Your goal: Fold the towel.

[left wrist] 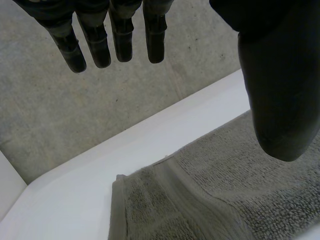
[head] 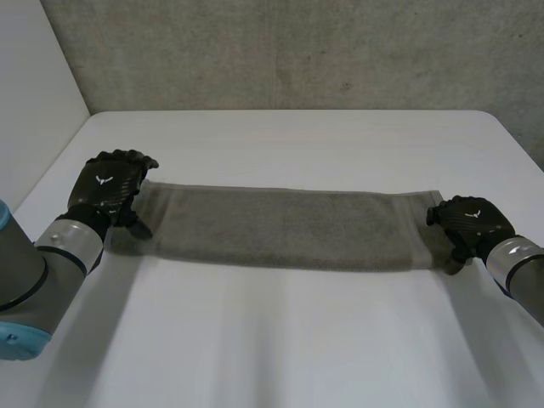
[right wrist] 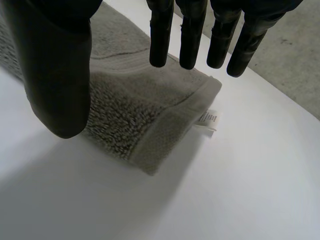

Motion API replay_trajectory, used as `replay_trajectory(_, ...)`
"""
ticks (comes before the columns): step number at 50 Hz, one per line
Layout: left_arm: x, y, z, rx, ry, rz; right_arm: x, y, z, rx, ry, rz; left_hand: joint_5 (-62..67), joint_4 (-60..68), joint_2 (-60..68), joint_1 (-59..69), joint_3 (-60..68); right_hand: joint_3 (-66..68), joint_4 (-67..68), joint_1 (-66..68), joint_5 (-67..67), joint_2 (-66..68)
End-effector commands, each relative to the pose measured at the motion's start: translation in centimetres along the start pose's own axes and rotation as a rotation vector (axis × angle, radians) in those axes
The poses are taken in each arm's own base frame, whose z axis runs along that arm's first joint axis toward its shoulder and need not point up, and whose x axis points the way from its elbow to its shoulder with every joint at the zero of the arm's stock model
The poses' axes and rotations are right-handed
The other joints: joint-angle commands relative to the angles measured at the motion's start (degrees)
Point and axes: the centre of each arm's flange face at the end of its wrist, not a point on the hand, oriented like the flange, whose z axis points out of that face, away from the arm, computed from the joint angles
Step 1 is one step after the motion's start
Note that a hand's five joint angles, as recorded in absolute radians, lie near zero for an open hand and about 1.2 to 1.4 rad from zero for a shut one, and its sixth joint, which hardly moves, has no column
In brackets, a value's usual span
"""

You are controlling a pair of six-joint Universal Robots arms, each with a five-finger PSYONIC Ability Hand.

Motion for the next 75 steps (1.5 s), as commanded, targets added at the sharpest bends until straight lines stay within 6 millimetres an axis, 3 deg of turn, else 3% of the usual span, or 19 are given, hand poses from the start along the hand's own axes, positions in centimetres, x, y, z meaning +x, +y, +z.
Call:
replay_trajectory(1, 0.0, 0.1, -0.2, -0.005, 0.000, 0.000, 0.1, 0.8, 1.0, 0.011, 0.010, 0.000, -1.44, -3.76, -3.09, -5.55, -3.31, -3.02, -4.35, 4.68, 3.60, 4.33)
replay_trajectory(11, 0.0, 0.1, 0.0, 0.010, -0.002, 0.003, -0.1, 1.6, 1.6, -0.013, -0.005, 0.011, -1.44, -3.76, -3.09, -5.55, -3.31, -3.02, -4.35, 52.13, 51.04, 51.77)
replay_trajectory(15, -0.1, 0.1, 0.0, 0.008, -0.004, 0.003, 0.6, 1.5, 1.5, -0.012, 0.011, 0.016, -1.61, -3.76, -3.25, -5.72, -3.31, -3.02, -4.35, 52.24, 51.15, 51.88)
replay_trajectory(21, -0.4, 0.1, 0.1, 0.008, -0.013, 0.002, 4.6, 1.6, 1.0, -0.005, 0.083, 0.048, -1.61, -3.76, -3.25, -5.72, -3.31, -3.02, -4.35, 52.24, 51.15, 51.88)
replay_trajectory(28, -0.6, 0.0, 0.1, 0.013, -0.020, 0.003, 13.9, 1.4, 0.0, -0.009, 0.217, -0.002, -1.78, -3.76, -3.42, -5.89, -3.31, -3.02, -4.35, 52.24, 51.15, 51.88)
replay_trajectory(37, -0.7, 0.0, 0.1, 0.011, -0.023, 0.003, 15.5, -4.0, -0.8, 0.039, 0.208, -0.107, -1.78, -3.76, -3.42, -5.89, -3.31, -3.02, -4.35, 52.24, 51.15, 51.88)
replay_trajectory(39, -0.7, 0.0, 0.1, 0.011, -0.024, 0.003, 12.3, -8.3, -1.1, 0.139, 0.149, -0.138, -1.78, -3.76, -3.42, -5.89, -3.31, -3.02, -4.35, 52.24, 51.15, 51.88)
replay_trajectory(45, -0.6, 0.0, 0.1, 0.011, -0.024, 0.003, 4.7, -13.0, -1.4, 0.259, 0.012, -0.155, -1.95, -3.76, -3.59, -6.06, -3.31, -3.02, -4.35, 52.24, 51.15, 51.88)
replay_trajectory(47, -0.6, 0.0, 0.1, 0.011, -0.024, 0.004, -2.1, -15.6, -2.3, 0.329, -0.099, -0.203, -1.95, -3.76, -3.59, -6.06, -3.31, -3.02, -4.35, 52.24, 51.15, 51.88)
replay_trajectory(51, -0.6, 0.1, -0.1, 0.009, -0.024, 0.004, -9.1, -16.5, -2.6, 0.378, -0.199, -0.245, -1.95, -3.76, -3.59, -6.06, -3.31, -3.02, -4.35, 52.24, 51.15, 51.88)
replay_trajectory(52, -0.6, 0.1, -0.1, 0.009, -0.024, 0.004, -12.6, -16.8, -3.1, 0.408, -0.250, -0.263, -1.95, -3.76, -3.59, -6.06, -3.31, -3.02, -4.35, 52.24, 51.15, 51.88)
replay_trajectory(53, -0.6, 0.1, -0.1, 0.009, -0.024, 0.004, -12.6, -16.8, -3.1, 0.408, -0.250, -0.263, -1.95, -3.76, -3.59, -6.06, -3.31, -3.02, -4.35, 52.24, 51.15, 51.88)
replay_trajectory(55, -0.5, 0.1, -0.1, 0.011, -0.021, 0.004, -19.5, -16.7, -3.5, 0.480, -0.346, -0.296, -2.12, -3.76, -3.76, -6.23, -3.31, -3.02, -4.35, 52.24, 51.15, 51.88)
replay_trajectory(56, -0.4, 0.2, -0.1, 0.012, -0.020, 0.005, -19.5, -16.7, -3.5, 0.480, -0.346, -0.296, -2.12, -3.76, -3.76, -6.23, -3.31, -3.02, -4.35, 52.24, 51.15, 51.88)
replay_trajectory(58, -0.4, 0.3, 0.0, 0.011, -0.021, 0.006, -23.8, -15.6, -2.9, 0.505, -0.408, -0.313, -2.12, -3.76, -3.76, -6.23, -3.31, -3.02, -4.35, 52.24, 51.15, 51.88)
replay_trajectory(62, -0.4, 0.3, 0.0, 0.016, -0.022, 0.010, -26.5, -13.7, -2.3, 0.482, -0.447, -0.331, -2.45, -3.76, -4.09, -6.56, -3.31, -3.02, -4.35, 40.52, 39.44, 40.17)
replay_trajectory(63, -0.4, 0.3, 0.1, 0.017, -0.024, 0.009, -27.1, -12.8, -2.0, 0.465, -0.452, -0.337, -2.45, -3.76, -4.09, -6.56, -3.31, -3.02, -4.35, -1.61, -2.69, -1.96)
replay_trajectory(65, -0.4, 0.1, 0.0, 0.022, -0.022, 0.010, -27.3, -12.2, -1.9, 0.451, -0.449, -0.343, -2.45, -3.76, -4.09, -6.56, -3.31, -3.02, -4.35, -17.76, -18.85, -18.12)
replay_trajectory(75, 2.1, -1.6, -0.2, 0.074, 0.049, 0.019, -23.5, -13.8, -4.0, 0.488, -0.359, -0.309, -2.45, -3.76, -4.09, -6.56, -3.31, -3.02, -4.35, -17.76, -18.85, -18.12)
